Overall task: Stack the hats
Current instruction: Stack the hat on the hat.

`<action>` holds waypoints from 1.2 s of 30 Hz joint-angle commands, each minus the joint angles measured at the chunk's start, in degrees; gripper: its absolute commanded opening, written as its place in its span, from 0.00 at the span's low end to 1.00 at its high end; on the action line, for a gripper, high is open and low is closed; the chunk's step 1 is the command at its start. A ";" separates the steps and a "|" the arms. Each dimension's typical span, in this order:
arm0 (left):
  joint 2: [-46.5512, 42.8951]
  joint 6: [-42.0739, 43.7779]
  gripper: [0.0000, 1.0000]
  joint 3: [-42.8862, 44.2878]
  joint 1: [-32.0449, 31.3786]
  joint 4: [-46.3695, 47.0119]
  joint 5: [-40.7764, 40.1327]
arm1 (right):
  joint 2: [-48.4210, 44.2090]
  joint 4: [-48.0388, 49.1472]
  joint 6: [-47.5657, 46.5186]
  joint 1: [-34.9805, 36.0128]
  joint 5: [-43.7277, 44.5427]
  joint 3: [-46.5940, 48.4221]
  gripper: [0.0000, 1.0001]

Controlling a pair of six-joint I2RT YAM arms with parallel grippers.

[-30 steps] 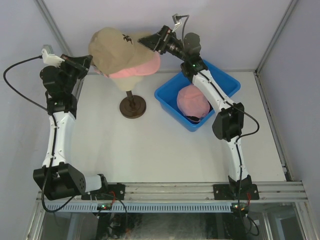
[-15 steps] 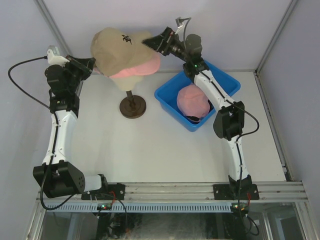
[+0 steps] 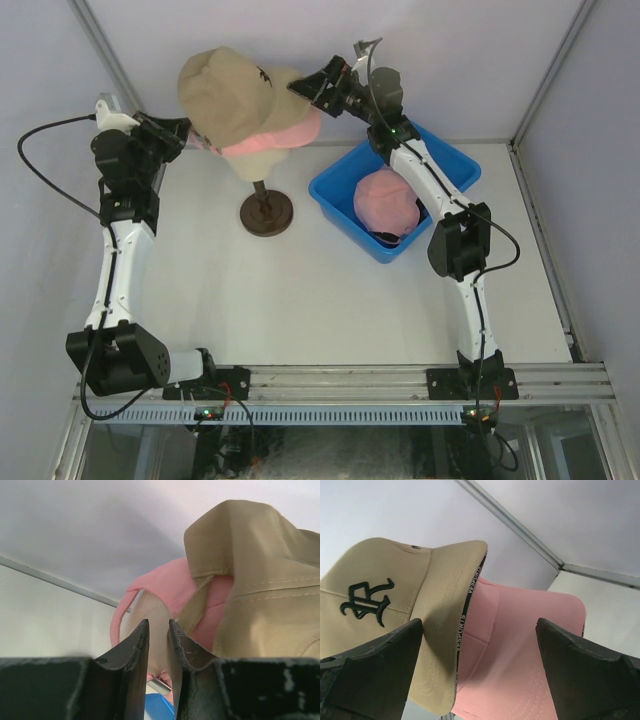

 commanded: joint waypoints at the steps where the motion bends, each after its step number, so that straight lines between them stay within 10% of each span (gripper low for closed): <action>1: -1.14 1.63 0.27 2.74 -0.47 0.09 -0.81 | -2.44 -3.91 -0.42 -0.12 2.08 1.89 0.94; 36: -2.45 1.74 0.38 3.22 0.18 3.07 4.50 | -6.16 -4.27 -0.42 0.23 1.96 0.30 0.94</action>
